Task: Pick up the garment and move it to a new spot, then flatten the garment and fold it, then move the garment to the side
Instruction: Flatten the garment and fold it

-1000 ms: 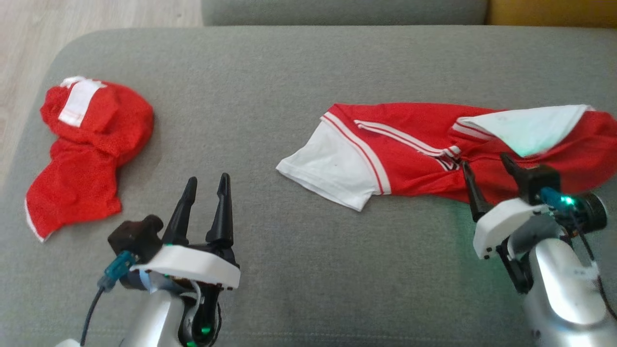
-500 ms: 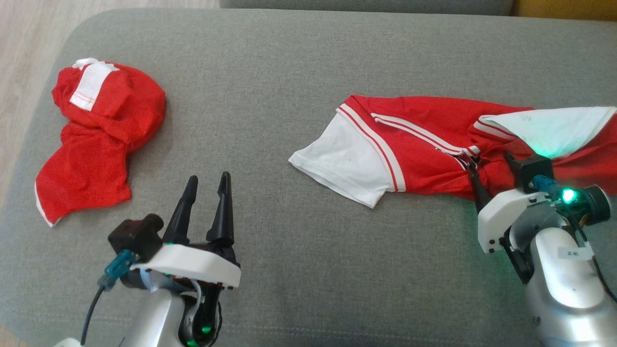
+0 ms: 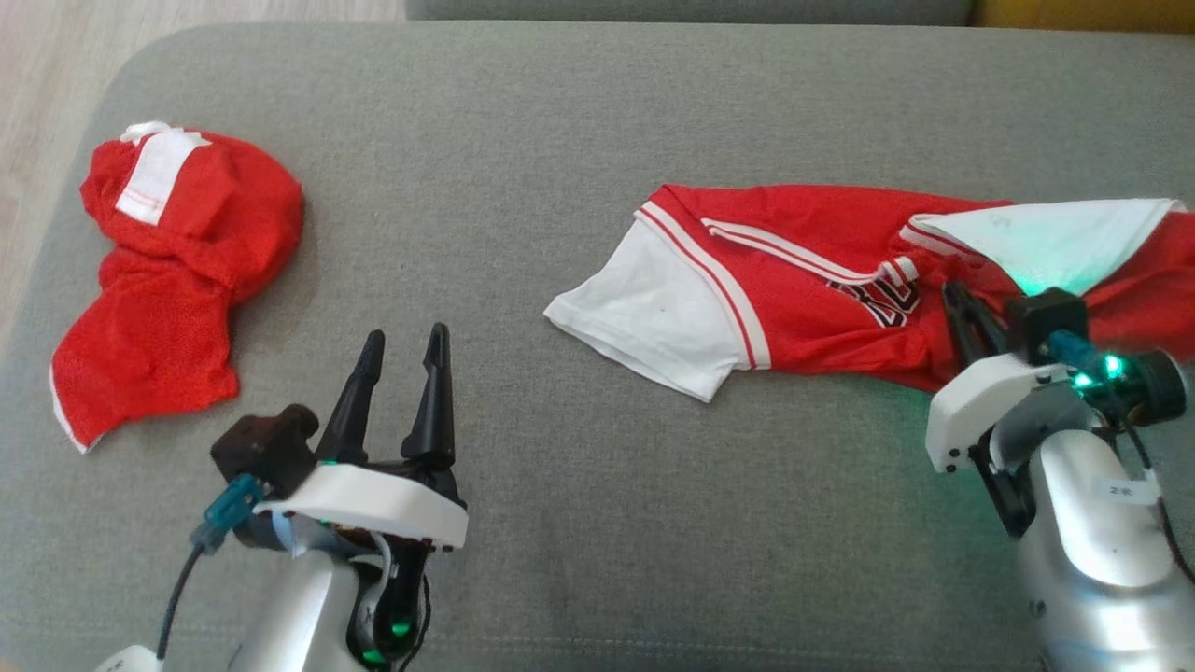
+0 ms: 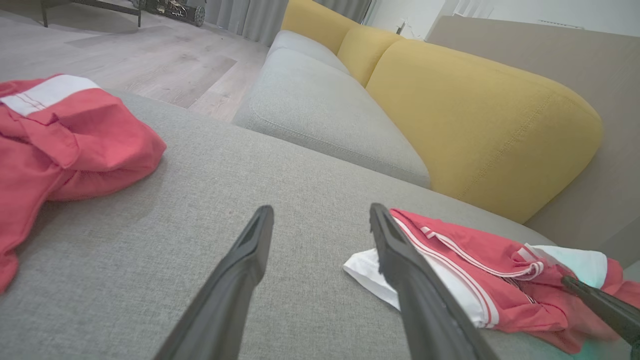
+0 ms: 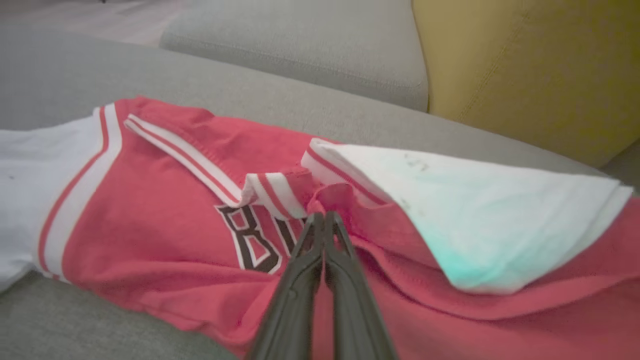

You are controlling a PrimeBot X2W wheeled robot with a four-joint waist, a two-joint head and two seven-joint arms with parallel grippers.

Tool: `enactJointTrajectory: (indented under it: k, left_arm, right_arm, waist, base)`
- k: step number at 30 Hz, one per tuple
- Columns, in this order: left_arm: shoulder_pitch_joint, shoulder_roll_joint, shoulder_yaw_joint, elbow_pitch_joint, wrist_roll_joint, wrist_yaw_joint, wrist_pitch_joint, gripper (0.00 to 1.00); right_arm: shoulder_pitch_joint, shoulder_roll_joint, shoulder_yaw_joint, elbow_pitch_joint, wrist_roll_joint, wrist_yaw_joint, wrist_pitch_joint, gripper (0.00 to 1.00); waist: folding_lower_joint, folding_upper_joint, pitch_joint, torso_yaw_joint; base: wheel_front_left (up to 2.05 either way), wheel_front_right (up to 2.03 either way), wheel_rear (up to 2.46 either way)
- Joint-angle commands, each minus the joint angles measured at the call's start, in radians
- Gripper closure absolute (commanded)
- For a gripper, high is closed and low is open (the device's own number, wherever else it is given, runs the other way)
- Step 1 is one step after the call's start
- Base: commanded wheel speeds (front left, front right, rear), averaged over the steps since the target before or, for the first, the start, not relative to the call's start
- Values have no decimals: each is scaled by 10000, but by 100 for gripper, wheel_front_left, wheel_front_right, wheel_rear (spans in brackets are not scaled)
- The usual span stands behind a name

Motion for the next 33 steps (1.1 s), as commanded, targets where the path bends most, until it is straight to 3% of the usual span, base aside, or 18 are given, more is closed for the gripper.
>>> enactJointTrajectory:
  k: [1,9,19,29,30,31,32,33]
  left_arm:
    - [-304,37,379,-287,121,28,-51,0]
    - [-61,37,593,-300,170,7,-51,0]
    - [85,37,724,-392,117,-11,-51,0]
    - [55,37,694,-312,134,-69,-51,0]
    - [56,37,683,-301,140,-70,-51,0]
    - [56,37,673,-295,145,-72,-51,0]
    - [55,37,658,-284,160,-85,-51,0]
    - [52,37,646,-272,179,-96,-51,0]
  right_arm:
    - [-141,78,52,-581,127,-7,-187,100]
    - [1244,421,-547,-2802,1191,-7,47,100]
    - [4120,769,-1992,-6227,2658,-7,1918,100]
    - [5447,854,-3093,-6522,2913,-7,3086,100]
    - [5436,858,-3248,-6403,2850,-7,2998,89]
    - [5403,861,-3373,-6267,2779,-7,2892,19]
    - [5355,863,-3477,-6090,2726,-7,2791,0]
    - [5308,864,-3489,-5931,2648,-7,2700,0]
  waist:
    - [0,0,-94,-98]
    - [0,0,-548,-884]
    - [0,0,-865,-2024]
    - [0,0,-904,-2463]
    - [0,0,-909,-2485]
    - [0,0,-908,-2503]
    - [0,0,-904,-2521]
    - [0,0,-899,-2531]
  base:
    - [0,0,0]
    - [0,0,0]
    - [0,0,0]
    - [0,0,0]
    - [0,0,0]
    - [0,0,0]
    - [0,0,0]
    - [0,0,0]
